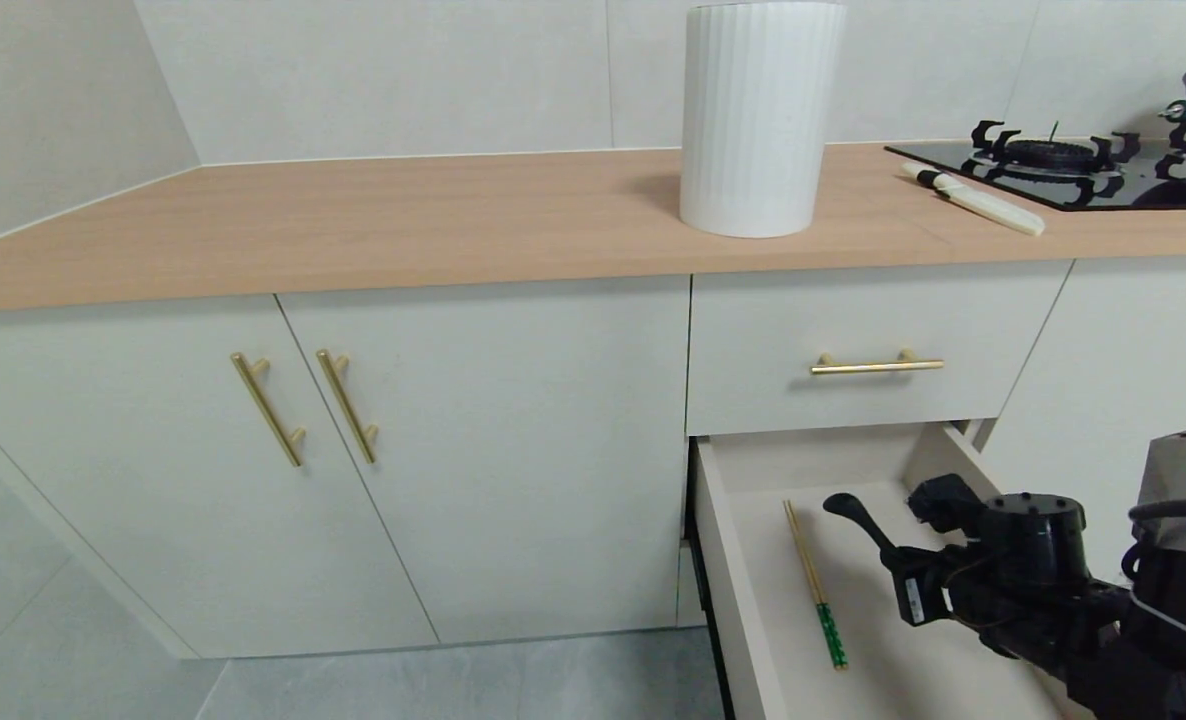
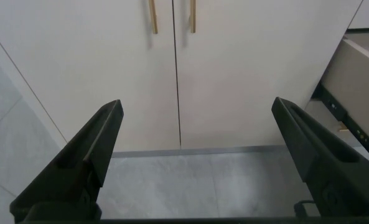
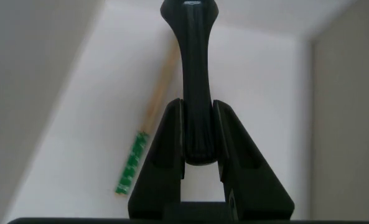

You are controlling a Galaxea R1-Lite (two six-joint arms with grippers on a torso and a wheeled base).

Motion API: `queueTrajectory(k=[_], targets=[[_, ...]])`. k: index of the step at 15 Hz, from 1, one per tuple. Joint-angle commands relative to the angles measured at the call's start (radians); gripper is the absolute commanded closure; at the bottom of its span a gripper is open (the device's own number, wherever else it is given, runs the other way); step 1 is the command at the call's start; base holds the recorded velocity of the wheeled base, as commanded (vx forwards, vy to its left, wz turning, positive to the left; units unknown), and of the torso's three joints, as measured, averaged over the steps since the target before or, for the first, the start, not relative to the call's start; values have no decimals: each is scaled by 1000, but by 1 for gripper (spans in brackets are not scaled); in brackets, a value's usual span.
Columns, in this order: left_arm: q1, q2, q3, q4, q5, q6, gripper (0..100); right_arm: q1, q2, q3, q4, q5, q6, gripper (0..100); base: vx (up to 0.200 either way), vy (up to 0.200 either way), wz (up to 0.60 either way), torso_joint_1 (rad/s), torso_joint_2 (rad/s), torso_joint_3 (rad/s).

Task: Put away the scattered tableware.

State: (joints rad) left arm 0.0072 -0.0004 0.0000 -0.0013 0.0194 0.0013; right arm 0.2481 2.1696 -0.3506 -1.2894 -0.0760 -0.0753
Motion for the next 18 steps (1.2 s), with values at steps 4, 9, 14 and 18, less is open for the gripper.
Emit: queueTrajectory(k=[4, 9, 14, 18], targets=[[0, 0, 0, 0, 1, 0, 0, 16, 59, -105, 153, -13, 80, 100, 0, 0, 0, 0, 0, 0], [0, 0, 0, 0, 1, 0, 0, 16, 138, -142, 153, -21, 88, 100, 0, 0, 0, 0, 0, 0], [0, 0, 0, 0, 1, 0, 0, 16, 162, -159, 153, -21, 88, 100, 0, 0, 0, 0, 0, 0], [0, 0, 0, 0, 1, 0, 0, 14, 162, -160, 151, -22, 88, 0, 0, 0, 0, 0, 0, 0]])
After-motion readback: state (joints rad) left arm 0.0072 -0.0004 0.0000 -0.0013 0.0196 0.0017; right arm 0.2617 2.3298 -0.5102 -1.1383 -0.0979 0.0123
